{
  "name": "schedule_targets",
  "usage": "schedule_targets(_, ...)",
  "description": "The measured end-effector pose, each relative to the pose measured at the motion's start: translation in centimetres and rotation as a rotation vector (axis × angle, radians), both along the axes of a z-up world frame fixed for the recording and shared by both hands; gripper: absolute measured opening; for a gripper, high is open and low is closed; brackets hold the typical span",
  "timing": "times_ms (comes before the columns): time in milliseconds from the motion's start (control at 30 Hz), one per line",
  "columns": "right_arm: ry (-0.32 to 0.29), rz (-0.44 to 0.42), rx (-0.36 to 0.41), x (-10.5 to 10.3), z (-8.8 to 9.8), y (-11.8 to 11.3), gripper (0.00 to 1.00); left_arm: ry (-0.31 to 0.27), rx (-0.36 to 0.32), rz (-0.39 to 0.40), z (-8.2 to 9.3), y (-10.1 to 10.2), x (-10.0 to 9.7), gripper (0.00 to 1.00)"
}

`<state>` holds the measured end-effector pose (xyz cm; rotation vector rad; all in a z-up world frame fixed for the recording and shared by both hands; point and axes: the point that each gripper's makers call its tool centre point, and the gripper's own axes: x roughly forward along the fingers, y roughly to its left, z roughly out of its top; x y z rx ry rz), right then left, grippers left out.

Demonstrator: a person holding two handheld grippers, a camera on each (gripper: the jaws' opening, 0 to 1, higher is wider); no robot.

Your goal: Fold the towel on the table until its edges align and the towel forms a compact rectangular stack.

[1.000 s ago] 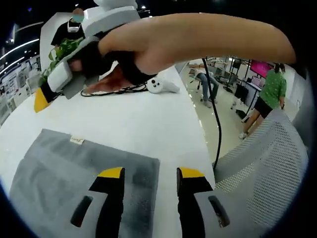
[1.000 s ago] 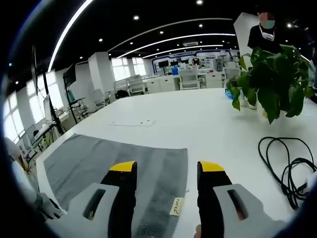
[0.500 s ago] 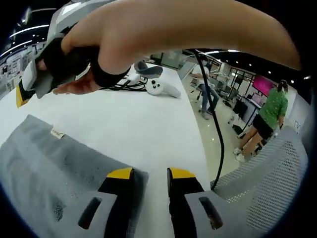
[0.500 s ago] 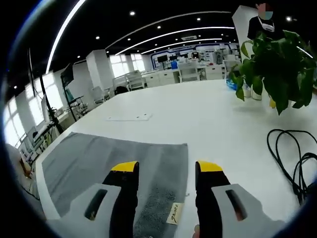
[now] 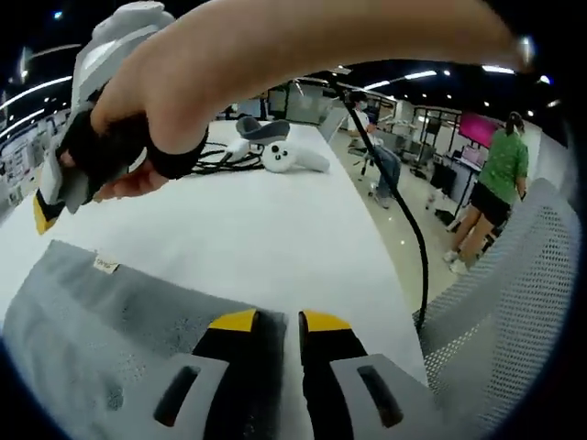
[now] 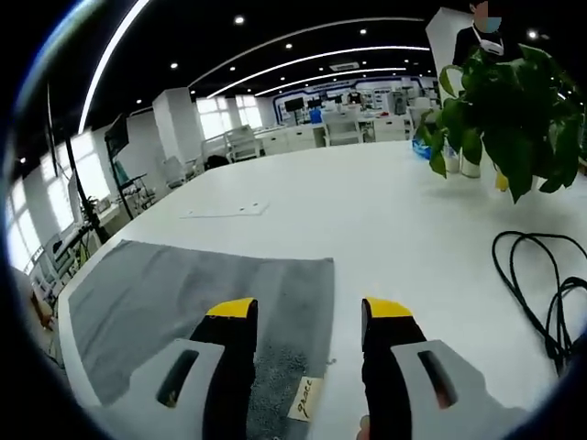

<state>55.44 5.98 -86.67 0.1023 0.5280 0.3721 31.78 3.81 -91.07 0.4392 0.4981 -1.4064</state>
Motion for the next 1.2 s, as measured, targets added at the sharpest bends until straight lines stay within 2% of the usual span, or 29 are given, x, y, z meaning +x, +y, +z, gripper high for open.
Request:
schedule_targets(100,0.005,-0.005,-0.004,0.6,-0.5,0.1,0.44,-0.065,0.024,-0.025,-0.1,0.1,0.2,0.13)
schedule_targets(133,0.007,-0.007,-0.008,0.6,-0.6,0.1,0.45,-0.089,0.029,-0.055,-0.1,0.1,0.0,0.13)
schedule_targets(200,0.01,-0.011,-0.041,0.9,-1.0,0.0,0.45,-0.094,0.028,-0.059,-0.1,0.3,0.0,0.11)
schedule_targets(300,0.003,-0.019,-0.032,1.6,-1.3,-0.1,0.44,-0.102,0.048,-0.069,-0.2,0.4,0.1,0.09)
schedule_targets(467,0.0,-0.018,-0.029,2.7,-1.4,0.4,0.43,-0.075,0.048,-0.054,-0.3,0.4,0.3,0.06)
schedule_targets(533,0.003,-0.017,-0.033,3.1,-1.6,0.6,0.43,-0.032,0.038,-0.036,-0.4,0.5,0.4,0.05)
schedule_targets(700,-0.002,-0.027,-0.024,3.9,-1.7,1.0,0.41,0.029,0.028,-0.005,-0.3,0.5,0.6,0.04)
schedule_targets(767,0.021,-0.069,0.029,4.1,-2.0,1.1,0.4,0.047,0.023,0.01,-0.3,0.5,0.6,0.04)
schedule_targets(867,0.011,-0.076,0.029,4.7,-2.2,1.2,0.37,0.062,0.019,0.014,-0.3,0.5,0.6,0.04)
schedule_targets(1000,0.005,-0.092,0.016,5.7,-2.7,1.2,0.32,0.053,0.018,0.006,-0.2,0.5,0.5,0.04)
schedule_targets(1100,0.01,-0.091,-0.023,6.2,-3.3,1.2,0.28,0.045,0.018,0.007,-0.1,0.5,0.5,0.04)
schedule_targets(1167,0.03,-0.059,-0.105,5.9,-4.1,1.1,0.25,0.039,0.017,0.008,-0.1,0.5,0.5,0.04)
schedule_targets(1200,-0.014,-0.039,-0.126,6.2,-3.7,1.5,0.23,0.037,0.016,0.009,-0.1,0.5,0.5,0.04)
